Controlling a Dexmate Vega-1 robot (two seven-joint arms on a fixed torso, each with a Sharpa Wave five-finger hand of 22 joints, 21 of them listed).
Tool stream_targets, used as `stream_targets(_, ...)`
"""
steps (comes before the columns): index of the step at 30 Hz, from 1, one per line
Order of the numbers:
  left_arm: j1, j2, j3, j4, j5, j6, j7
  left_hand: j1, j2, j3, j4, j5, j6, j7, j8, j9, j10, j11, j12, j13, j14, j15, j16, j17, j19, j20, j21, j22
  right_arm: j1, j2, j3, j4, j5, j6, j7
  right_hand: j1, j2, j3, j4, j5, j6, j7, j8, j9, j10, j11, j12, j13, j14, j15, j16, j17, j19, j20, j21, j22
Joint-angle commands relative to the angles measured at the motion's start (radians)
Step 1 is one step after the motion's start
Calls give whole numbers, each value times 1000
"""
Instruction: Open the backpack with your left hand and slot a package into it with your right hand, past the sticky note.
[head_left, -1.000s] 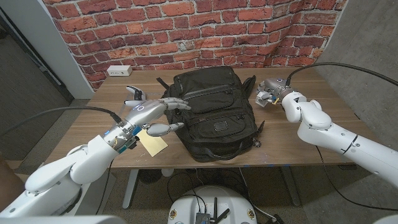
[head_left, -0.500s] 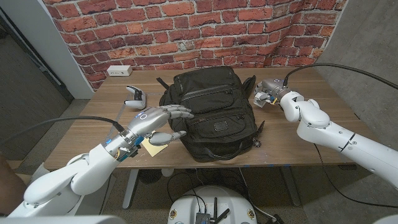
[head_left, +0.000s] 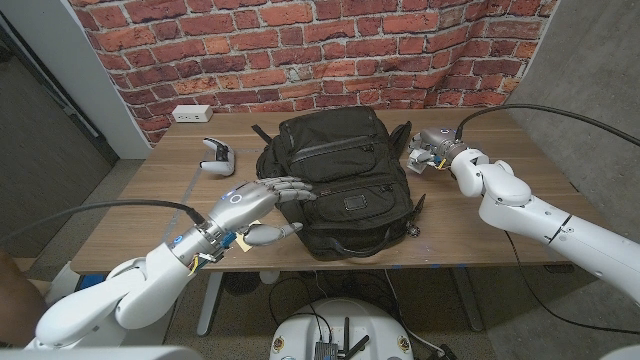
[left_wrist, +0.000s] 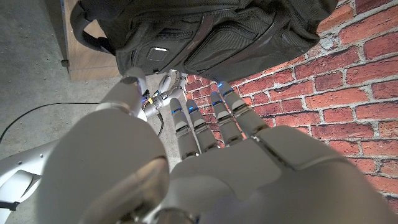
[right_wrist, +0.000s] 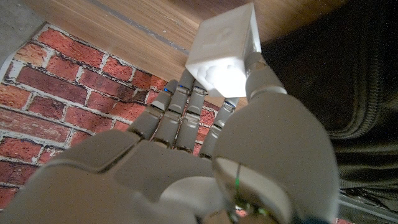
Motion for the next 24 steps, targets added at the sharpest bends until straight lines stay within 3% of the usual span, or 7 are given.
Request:
stream_targets(1, 42, -3, 25, -40, 131, 63, 31, 26, -5, -13, -2, 4, -17, 0, -2, 3, -17, -1, -5, 1, -8, -175, -6, 3, -8, -167, -2, 5, 1, 3, 7, 19, 4, 24, -15, 50, 52, 1, 6, 4, 10, -1, -3, 1, 214, -206, 0, 6, 7, -167, -2, 2, 6, -90, -1, 2)
stream_targets(24, 40, 98, 144, -72, 305, 246, 84, 67, -17, -49, 3, 6, -80, 14, -10, 3, -51, 13, -5, 0, -17, -174, -4, 2, -17, -168, -3, 4, -4, 7, 13, 32, 10, 36, -34, 48, 54, -3, 6, 5, 17, 0, -7, 1, 217, -206, -4, 10, 11, -168, -7, 3, 8, -91, 0, 2)
